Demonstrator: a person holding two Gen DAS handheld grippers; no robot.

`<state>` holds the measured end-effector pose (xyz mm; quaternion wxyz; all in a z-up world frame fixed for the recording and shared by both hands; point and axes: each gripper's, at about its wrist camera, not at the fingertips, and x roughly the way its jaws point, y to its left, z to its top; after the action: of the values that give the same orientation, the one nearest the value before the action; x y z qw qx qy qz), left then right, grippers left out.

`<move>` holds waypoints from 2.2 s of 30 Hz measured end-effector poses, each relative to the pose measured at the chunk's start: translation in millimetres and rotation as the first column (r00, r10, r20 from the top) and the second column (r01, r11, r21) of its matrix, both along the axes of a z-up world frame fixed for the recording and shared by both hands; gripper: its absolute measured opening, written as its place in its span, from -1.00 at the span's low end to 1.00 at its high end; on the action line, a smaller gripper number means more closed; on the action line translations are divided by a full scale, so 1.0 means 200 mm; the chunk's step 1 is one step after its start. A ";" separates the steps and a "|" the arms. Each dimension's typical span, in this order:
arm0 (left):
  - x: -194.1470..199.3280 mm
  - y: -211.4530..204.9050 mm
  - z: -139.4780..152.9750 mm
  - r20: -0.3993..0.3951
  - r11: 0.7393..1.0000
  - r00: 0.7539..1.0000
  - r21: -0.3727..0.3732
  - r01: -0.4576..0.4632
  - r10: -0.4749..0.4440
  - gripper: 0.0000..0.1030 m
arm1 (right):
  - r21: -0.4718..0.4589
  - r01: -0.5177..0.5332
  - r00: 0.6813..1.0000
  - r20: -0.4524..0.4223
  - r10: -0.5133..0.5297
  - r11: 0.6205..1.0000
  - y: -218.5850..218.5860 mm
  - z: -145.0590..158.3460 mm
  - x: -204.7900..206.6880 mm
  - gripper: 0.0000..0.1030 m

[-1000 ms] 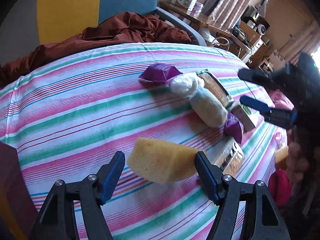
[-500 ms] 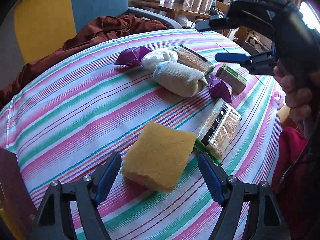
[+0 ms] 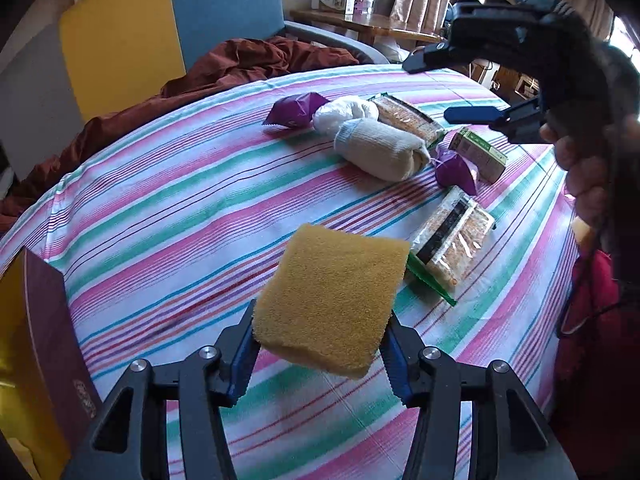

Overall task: Organize objects
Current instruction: 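Grasp the yellow sponge with the left tool while the right tool reaches the rice-cracker packet, then carry the sponge toward the gold tray with the left tool while the right tool grasps the cracker packet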

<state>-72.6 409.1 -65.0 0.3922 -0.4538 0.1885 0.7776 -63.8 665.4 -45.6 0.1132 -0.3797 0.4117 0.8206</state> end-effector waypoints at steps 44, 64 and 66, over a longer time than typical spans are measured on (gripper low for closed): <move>0.20 -1.42 0.33 -0.026 0.850 0.877 0.262 -0.457 0.479 0.09 | 0.360 -0.292 0.877 0.470 0.098 0.886 -0.67 -0.29 0.02 0.08; -0.14 -1.99 0.33 0.016 0.657 0.682 0.250 -0.711 0.731 0.12 | 0.417 -0.337 0.871 0.479 0.112 0.844 -0.71 -0.30 0.02 0.08; -0.22 -1.95 0.33 -0.008 0.677 0.695 0.235 -0.697 0.719 0.12 | 0.415 -0.337 0.871 0.478 0.113 0.845 -0.71 -0.30 0.02 0.08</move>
<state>-116.3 18.7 0.7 0.0968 -0.4070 -0.0674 0.9058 -58.8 522.6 -105.7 0.1943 -0.5592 0.1078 0.7987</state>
